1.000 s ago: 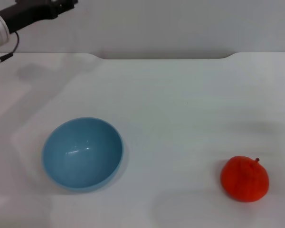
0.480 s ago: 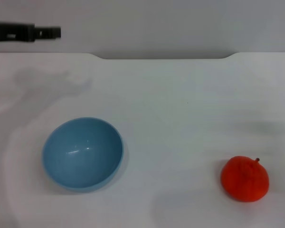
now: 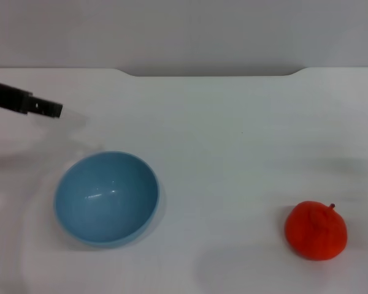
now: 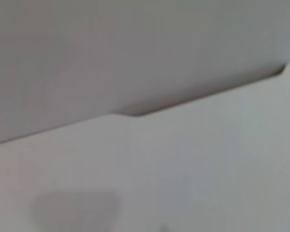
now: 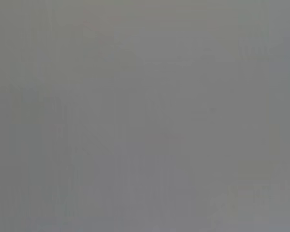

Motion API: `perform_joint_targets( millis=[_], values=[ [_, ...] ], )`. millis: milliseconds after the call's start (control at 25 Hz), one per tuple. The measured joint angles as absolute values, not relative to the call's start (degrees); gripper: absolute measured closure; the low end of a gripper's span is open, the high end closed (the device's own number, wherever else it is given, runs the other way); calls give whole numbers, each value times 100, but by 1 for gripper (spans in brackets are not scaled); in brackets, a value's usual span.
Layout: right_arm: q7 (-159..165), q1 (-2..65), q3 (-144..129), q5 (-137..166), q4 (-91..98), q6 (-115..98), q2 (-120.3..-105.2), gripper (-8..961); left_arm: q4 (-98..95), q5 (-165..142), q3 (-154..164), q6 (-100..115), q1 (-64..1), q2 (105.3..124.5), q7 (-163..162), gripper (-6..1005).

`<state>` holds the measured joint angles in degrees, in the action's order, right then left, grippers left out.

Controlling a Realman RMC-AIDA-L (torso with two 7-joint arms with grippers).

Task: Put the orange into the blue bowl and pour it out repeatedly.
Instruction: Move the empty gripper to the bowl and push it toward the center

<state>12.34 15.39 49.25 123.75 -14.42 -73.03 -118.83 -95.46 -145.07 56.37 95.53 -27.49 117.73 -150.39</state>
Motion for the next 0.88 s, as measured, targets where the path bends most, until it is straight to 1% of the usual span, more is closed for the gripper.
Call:
perform_joint_targets(
  millis=[160,240,400,880],
  values=[
    [1235,1533,4947,12374,-1440,-7302,-11886,342,-9648,-14597,5785,9631,-2729,11767,-15107,200],
    [1236,1528,4955,12374,-1434,-7302,-11888,342,-9872,-15213,6522,10124,-2742,11779,-15379,200],
    [1237,1515,4966,12374,-1402,-7302,-11890,342,-9877,-15510,7049,10353,-2761,11783,-15742,199],
    [1239,1511,4966,12374,-1377,-7335,-11889,342,-9198,-15508,7594,9978,-2883,11813,-16100,200]
  ],
)
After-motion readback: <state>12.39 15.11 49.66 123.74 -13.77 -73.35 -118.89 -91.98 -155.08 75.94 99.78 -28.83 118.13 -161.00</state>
